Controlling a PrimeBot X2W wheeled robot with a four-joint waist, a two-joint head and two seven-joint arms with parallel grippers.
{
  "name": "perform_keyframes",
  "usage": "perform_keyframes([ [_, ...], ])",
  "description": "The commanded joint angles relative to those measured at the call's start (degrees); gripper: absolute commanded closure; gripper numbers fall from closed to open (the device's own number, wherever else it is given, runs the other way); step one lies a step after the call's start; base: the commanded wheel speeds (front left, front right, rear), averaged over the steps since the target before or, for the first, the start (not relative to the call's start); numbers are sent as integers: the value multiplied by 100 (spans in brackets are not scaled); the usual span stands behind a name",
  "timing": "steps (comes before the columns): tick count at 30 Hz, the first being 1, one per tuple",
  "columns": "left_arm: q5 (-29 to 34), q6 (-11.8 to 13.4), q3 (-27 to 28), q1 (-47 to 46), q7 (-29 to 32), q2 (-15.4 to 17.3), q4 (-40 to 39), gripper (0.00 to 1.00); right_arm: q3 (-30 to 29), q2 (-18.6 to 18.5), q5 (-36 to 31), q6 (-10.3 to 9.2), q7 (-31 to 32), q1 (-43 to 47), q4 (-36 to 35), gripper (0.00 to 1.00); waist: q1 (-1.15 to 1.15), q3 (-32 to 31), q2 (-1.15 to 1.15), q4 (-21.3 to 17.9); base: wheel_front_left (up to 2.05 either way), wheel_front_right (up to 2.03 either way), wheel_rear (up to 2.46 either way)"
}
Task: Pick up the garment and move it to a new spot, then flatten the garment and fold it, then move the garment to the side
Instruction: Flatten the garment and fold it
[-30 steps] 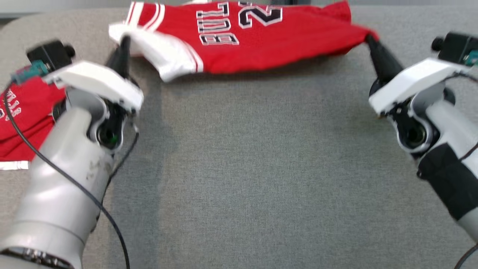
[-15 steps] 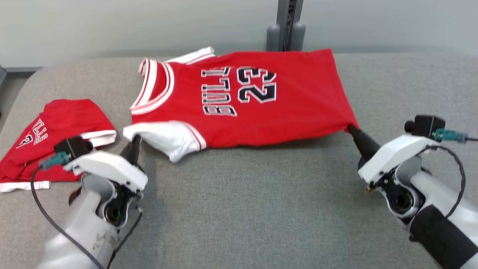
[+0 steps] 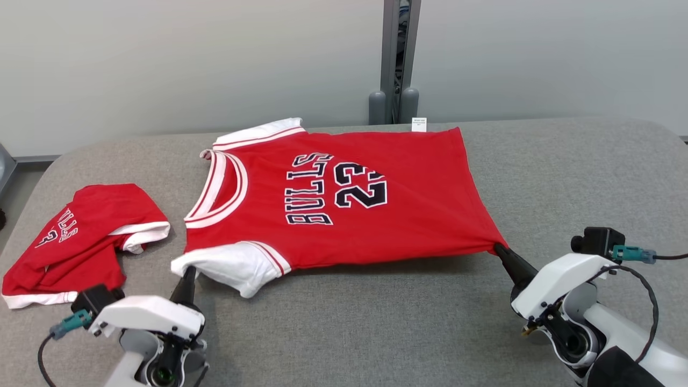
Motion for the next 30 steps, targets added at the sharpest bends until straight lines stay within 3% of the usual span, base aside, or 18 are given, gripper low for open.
perform_keyframes([
  [1, -13, -3, 26, 111, -12, 30, -49, 100, 3, -62, 66, 3, -46, 95, -20, 100, 0, -28, 0, -11, 0, 0, 0],
  [14, -289, 266, 208, 1027, -130, 73, -976, 100, -60, -208, 227, 3, -199, 505, -322, 100, 0, -146, 0, -13, 0, 0, 0],
  [30, -454, 988, 232, 1952, 235, 459, -2778, 100, -101, -450, 422, 3, 73, 729, -716, 100, 0, -214, 0, 33, 0, 0, 0],
])
